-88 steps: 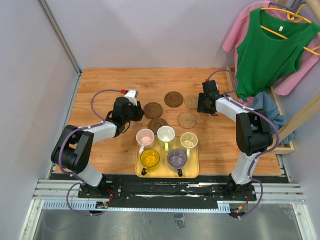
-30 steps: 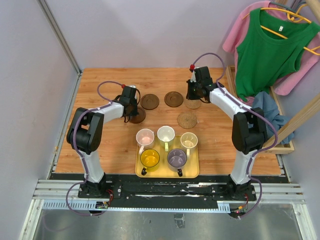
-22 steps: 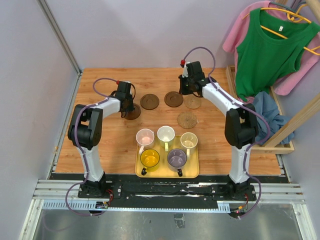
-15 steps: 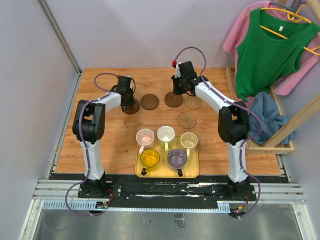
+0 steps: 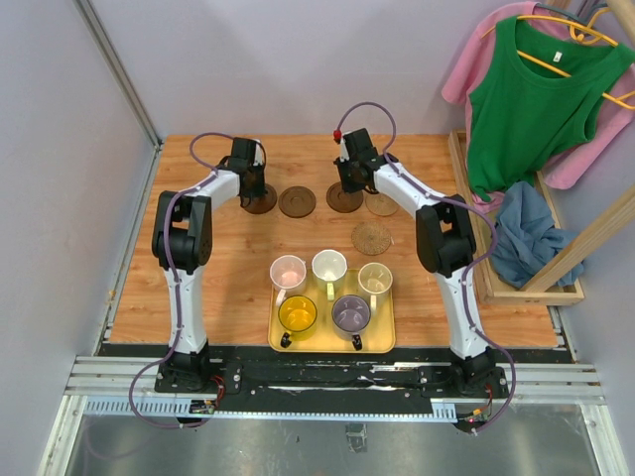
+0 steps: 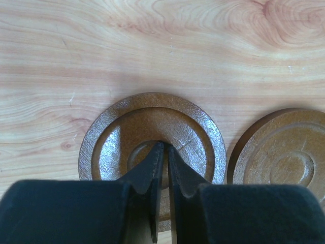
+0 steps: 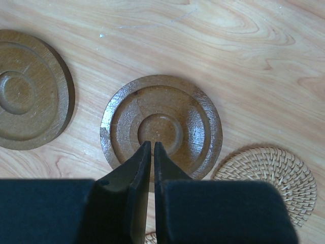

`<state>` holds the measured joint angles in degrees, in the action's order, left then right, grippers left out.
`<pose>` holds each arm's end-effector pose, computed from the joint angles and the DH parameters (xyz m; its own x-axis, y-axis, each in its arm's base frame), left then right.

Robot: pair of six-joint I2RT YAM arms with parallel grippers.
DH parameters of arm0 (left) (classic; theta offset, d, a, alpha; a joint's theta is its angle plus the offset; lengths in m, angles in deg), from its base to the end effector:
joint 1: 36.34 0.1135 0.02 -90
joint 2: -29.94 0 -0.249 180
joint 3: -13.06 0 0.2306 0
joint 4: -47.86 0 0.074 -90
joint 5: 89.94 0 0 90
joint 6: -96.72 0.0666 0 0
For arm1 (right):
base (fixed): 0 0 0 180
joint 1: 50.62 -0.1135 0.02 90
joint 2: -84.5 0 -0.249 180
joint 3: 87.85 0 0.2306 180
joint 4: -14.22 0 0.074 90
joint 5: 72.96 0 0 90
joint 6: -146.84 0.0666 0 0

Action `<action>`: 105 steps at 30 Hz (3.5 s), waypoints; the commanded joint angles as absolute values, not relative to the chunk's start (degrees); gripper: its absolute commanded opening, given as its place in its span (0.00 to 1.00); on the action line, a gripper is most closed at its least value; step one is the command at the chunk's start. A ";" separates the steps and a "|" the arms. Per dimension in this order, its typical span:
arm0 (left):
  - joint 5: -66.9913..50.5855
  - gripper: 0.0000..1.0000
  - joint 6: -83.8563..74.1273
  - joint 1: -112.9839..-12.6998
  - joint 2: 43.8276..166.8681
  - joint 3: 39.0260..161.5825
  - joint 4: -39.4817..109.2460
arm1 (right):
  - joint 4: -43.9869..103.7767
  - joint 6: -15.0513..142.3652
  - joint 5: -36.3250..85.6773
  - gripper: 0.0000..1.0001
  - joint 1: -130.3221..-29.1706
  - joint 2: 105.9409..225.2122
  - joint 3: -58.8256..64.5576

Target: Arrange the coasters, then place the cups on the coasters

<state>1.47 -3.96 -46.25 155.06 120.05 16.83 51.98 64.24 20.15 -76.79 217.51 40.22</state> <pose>0.4675 -0.0800 0.1391 -0.7613 -0.0551 -0.6461 0.0154 0.9946 -0.1029 0.4677 0.2338 0.1804 -0.6649 -0.1834 -0.7241 -0.3938 0.9098 0.1311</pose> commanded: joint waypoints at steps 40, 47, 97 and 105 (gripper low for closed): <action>1.37 0.18 -4.60 -55.62 159.50 122.30 10.77 | 55.44 68.14 23.69 0.08 -69.61 213.21 24.60; 1.85 0.17 -4.74 -54.44 154.99 118.69 12.53 | 57.94 65.32 23.51 0.10 -70.48 209.81 31.10; 2.44 0.29 -6.97 -53.88 129.68 95.68 24.60 | 73.82 66.06 39.86 0.10 -87.18 220.17 40.12; 1.41 0.28 -6.56 -53.91 127.92 92.88 26.50 | 64.70 65.72 50.70 0.11 -87.14 218.89 41.98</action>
